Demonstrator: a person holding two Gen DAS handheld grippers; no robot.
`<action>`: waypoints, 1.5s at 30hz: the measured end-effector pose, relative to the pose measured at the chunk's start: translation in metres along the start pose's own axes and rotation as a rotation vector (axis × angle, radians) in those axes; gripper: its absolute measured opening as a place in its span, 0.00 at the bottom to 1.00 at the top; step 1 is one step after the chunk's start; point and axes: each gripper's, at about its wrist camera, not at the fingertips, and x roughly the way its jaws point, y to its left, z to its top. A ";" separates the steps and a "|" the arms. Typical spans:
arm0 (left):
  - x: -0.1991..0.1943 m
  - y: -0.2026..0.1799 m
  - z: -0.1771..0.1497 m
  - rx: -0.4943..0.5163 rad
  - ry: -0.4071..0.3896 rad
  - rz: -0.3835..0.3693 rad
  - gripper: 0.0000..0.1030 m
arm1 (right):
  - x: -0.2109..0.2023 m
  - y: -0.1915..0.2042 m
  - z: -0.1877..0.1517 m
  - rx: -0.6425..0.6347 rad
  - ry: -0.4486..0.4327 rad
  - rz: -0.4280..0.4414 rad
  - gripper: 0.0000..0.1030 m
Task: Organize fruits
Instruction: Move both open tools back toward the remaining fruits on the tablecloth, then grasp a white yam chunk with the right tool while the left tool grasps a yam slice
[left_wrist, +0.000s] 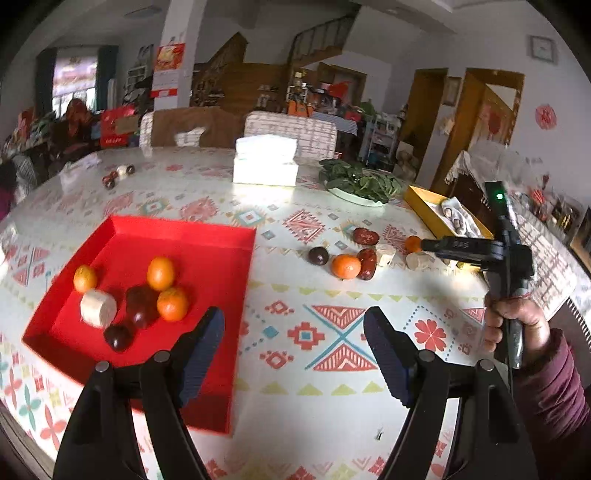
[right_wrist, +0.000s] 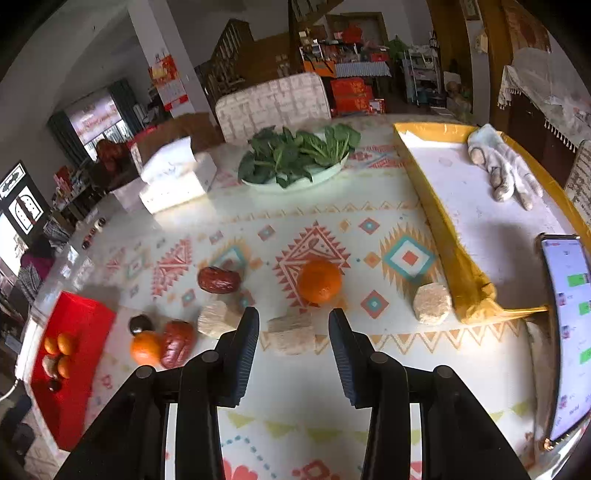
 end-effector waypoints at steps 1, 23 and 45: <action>0.002 -0.002 0.002 0.009 0.000 0.001 0.75 | 0.004 0.001 -0.001 0.001 0.007 0.006 0.42; 0.129 -0.068 0.047 0.134 0.157 -0.122 0.70 | 0.033 -0.002 -0.011 -0.033 0.060 0.018 0.34; 0.227 -0.151 0.056 0.397 0.240 -0.085 0.31 | -0.004 -0.041 -0.004 0.135 -0.033 0.118 0.34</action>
